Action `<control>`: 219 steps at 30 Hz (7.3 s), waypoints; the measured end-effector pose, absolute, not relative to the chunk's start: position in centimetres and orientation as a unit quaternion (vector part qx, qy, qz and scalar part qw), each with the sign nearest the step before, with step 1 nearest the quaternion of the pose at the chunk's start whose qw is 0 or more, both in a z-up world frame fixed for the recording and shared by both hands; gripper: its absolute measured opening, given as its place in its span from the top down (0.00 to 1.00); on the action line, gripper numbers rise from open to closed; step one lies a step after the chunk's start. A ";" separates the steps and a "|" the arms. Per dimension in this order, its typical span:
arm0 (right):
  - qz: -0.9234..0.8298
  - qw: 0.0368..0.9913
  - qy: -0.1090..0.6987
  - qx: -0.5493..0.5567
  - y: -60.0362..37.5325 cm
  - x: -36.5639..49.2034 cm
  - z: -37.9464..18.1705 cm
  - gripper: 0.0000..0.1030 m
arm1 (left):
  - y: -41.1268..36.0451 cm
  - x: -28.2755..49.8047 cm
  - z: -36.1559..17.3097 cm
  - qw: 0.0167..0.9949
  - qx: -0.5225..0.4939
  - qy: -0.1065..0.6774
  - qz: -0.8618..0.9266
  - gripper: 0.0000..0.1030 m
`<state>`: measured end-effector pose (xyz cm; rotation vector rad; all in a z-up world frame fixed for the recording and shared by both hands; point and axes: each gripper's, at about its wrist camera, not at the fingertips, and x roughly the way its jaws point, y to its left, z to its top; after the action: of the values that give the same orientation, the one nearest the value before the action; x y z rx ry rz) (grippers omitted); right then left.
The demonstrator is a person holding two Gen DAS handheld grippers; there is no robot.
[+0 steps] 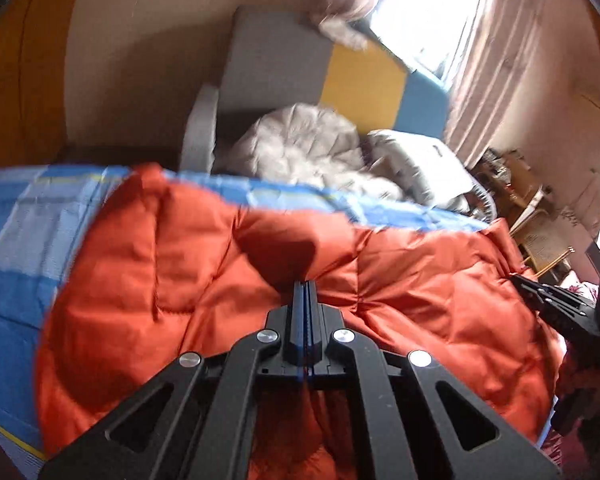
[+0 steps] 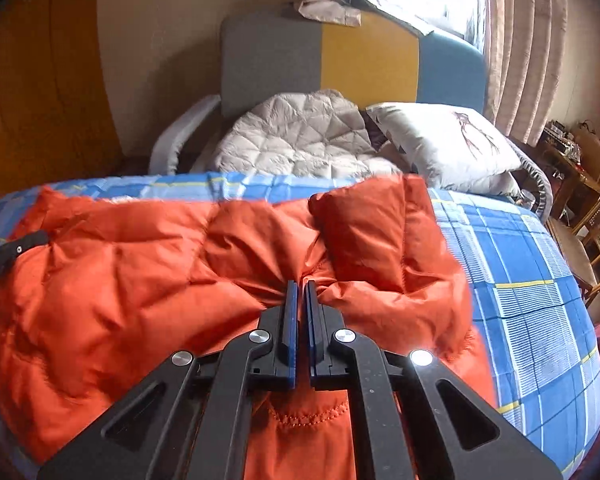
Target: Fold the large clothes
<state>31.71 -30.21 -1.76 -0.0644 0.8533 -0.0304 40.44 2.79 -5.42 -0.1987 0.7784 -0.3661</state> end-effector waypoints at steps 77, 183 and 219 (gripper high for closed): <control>-0.071 0.900 0.421 0.090 -37.1 26.5 -2.2 0.31 | 6.7 34.1 -4.0 0.926 -0.064 0.365 -0.076 0.53; 0.073 0.892 0.407 0.182 -21.0 25.9 7.9 0.88 | 4.7 32.4 -1.2 0.897 -0.146 0.370 -0.194 0.56; 0.149 0.863 0.456 0.159 -3.2 28.1 -4.1 0.88 | 19.8 28.4 -5.4 0.863 -0.262 0.398 -0.168 0.66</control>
<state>28.06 -3.20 -4.12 0.3324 0.9571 0.3130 28.39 19.82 -5.41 -0.5489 0.8337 -0.3512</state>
